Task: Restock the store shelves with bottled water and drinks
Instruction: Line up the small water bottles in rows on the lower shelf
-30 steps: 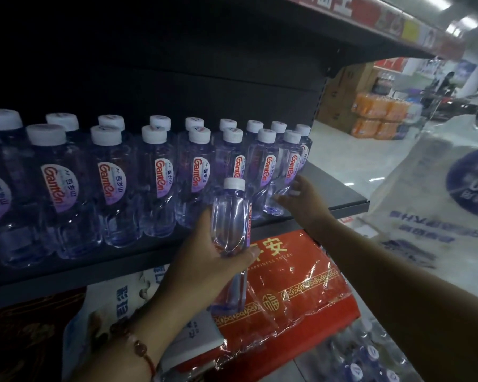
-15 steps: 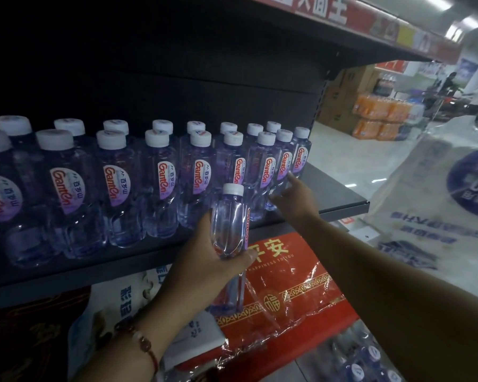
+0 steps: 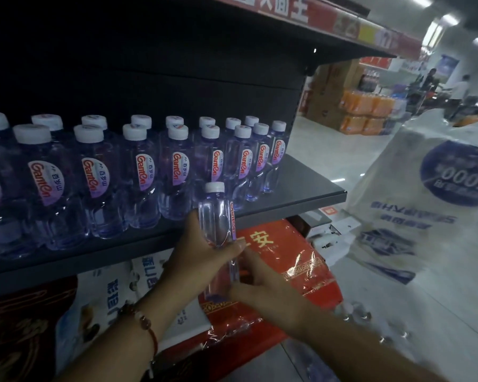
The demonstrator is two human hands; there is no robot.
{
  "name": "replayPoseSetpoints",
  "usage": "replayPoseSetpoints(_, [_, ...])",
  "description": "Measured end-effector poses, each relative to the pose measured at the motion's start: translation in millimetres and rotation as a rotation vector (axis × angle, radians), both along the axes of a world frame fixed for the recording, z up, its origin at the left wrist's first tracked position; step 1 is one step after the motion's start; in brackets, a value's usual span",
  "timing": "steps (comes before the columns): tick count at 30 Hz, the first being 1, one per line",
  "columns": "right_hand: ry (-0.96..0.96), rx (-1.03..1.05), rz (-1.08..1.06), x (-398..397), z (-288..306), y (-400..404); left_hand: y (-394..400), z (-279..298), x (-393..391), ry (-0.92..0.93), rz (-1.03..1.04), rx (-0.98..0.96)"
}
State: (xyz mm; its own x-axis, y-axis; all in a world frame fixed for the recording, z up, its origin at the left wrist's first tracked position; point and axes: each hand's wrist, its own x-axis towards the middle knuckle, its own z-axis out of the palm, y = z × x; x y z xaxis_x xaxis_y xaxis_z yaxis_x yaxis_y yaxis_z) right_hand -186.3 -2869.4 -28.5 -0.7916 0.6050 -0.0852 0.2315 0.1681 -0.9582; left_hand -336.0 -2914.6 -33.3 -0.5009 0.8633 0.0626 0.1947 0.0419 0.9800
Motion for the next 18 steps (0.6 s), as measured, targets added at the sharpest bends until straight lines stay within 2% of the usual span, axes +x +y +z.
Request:
replayPoseSetpoints(4, [-0.019,0.059,-0.18,4.5,-12.4,1.2,2.9,-4.4,14.4,0.037,-0.032,-0.022])
replayPoseSetpoints(10, [-0.023,0.134,-0.179,20.5,-13.1,21.2,-1.6,1.4,24.4,0.253,-0.182,-0.049])
replayPoseSetpoints(13, [0.008,0.087,-0.231,25.1,-8.4,40.8,-4.2,8.7,24.0,0.472,-0.193,-0.126])
replayPoseSetpoints(16, [0.024,0.112,-0.316,26.0,1.6,64.7,-4.2,14.7,25.0,0.861,-0.181,-0.246])
replayPoseSetpoints(18, [0.025,0.147,-0.372,25.8,8.9,84.5,-4.8,18.9,26.9,0.996,-0.148,-0.316])
